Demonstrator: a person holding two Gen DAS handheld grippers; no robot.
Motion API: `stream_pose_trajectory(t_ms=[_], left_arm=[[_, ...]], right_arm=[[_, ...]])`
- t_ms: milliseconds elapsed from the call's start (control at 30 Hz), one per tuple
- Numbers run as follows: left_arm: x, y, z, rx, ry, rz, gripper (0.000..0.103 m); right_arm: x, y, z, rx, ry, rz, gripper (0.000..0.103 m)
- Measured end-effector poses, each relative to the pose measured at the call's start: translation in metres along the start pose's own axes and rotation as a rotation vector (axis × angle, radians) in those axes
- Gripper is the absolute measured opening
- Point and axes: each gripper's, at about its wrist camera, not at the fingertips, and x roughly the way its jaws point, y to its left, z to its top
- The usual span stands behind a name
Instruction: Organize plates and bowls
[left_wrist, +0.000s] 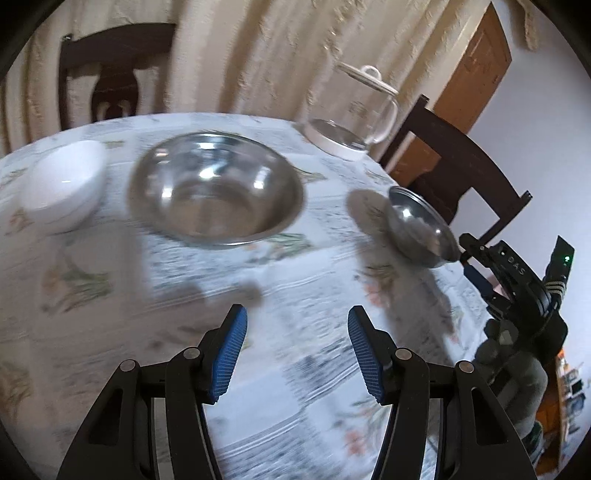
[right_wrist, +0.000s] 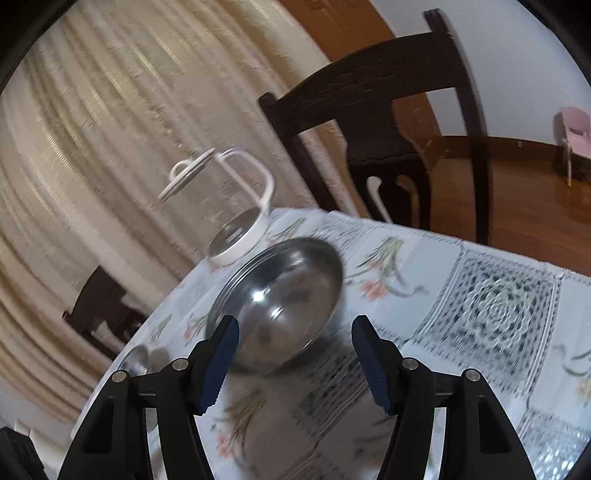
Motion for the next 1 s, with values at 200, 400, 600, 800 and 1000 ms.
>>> stream_pose_trajectory(t_ms=[200,400,600,800,1000], left_arm=[[0.002,0.019,0.012,-0.085,-0.038,0.034,0.058],[-0.007,0.063,0.020,-0.225,-0.114,0.092,0.058],[-0.003,0.092,0.029,-0.290,-0.163,0.125,0.058],[0.004,0.111,0.043,-0.276,-0.194,0.139,0.058],[0.016,0.114,0.052,-0.227,-0.208,0.136,0.050]], right_arm=[[-0.001,0.004,-0.011,-0.050,-0.017,0.002,0.067],[-0.007,0.038,-0.015,-0.137,-0.009,0.103,0.068],[0.019,0.085,-0.030,-0.218,0.151,0.270,0.069],[0.061,0.135,-0.048,-0.328,0.266,0.316,0.069],[0.096,0.160,-0.059,-0.327,0.364,0.325,0.059]])
